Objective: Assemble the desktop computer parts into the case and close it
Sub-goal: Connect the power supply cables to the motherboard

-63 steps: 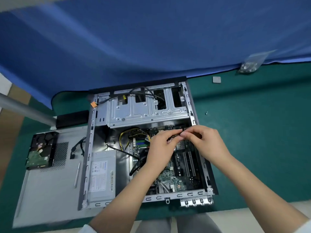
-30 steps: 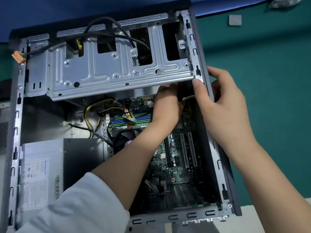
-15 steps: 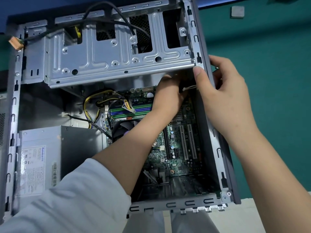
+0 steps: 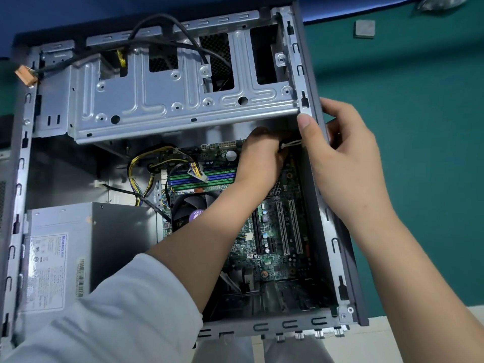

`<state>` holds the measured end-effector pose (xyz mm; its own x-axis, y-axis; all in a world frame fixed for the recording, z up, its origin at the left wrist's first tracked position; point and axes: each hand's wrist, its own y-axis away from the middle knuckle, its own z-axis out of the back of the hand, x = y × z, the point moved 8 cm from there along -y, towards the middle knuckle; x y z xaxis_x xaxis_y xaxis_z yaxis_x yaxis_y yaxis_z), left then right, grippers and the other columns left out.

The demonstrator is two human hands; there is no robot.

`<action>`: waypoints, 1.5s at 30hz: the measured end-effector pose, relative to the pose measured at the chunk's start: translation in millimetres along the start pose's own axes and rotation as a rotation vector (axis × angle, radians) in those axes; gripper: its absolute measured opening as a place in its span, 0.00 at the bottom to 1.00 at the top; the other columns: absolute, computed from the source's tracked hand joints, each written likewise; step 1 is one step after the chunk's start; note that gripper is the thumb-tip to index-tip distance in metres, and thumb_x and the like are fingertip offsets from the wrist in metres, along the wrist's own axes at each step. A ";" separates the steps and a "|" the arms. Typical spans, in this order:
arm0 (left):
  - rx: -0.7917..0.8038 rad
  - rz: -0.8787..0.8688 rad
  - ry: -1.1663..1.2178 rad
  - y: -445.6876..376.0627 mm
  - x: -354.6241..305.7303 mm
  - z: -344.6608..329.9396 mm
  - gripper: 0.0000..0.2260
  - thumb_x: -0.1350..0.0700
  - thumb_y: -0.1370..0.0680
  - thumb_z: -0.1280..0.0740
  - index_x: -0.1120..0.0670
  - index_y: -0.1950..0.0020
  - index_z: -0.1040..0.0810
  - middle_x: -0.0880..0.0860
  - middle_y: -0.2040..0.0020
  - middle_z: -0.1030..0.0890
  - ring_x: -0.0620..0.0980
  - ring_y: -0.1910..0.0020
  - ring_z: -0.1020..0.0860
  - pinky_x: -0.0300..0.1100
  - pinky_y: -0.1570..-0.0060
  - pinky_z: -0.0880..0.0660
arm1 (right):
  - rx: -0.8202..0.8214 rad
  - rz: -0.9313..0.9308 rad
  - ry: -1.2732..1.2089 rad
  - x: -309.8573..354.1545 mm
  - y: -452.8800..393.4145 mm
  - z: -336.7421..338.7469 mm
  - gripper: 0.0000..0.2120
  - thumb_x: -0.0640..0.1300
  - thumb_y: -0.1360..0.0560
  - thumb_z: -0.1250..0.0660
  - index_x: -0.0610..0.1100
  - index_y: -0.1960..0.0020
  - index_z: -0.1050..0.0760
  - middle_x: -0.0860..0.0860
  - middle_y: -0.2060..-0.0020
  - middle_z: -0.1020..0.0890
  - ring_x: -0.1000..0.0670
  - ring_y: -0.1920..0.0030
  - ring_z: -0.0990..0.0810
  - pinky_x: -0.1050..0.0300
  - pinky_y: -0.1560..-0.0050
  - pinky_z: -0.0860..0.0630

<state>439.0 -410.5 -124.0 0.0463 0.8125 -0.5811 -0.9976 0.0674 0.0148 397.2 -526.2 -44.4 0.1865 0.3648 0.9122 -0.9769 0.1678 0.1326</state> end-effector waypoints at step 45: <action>0.053 -0.060 0.025 1.9 -2.4 -2.2 0.11 0.59 0.25 0.32 0.51 0.44 0.18 0.59 0.53 0.18 0.60 0.53 0.22 0.40 0.59 0.31 | -0.037 -0.015 -0.114 -0.6 -0.1 0.6 0.12 0.50 0.23 0.33 0.50 0.41 0.25 0.55 0.70 0.35 0.59 0.71 0.35 0.69 0.69 0.35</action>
<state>436.9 -413.6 -124.3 0.1035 0.7916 -0.6023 -0.9890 0.1462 0.0221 397.1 -527.0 -44.7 0.1856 0.2557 0.9488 -0.9692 0.2069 0.1338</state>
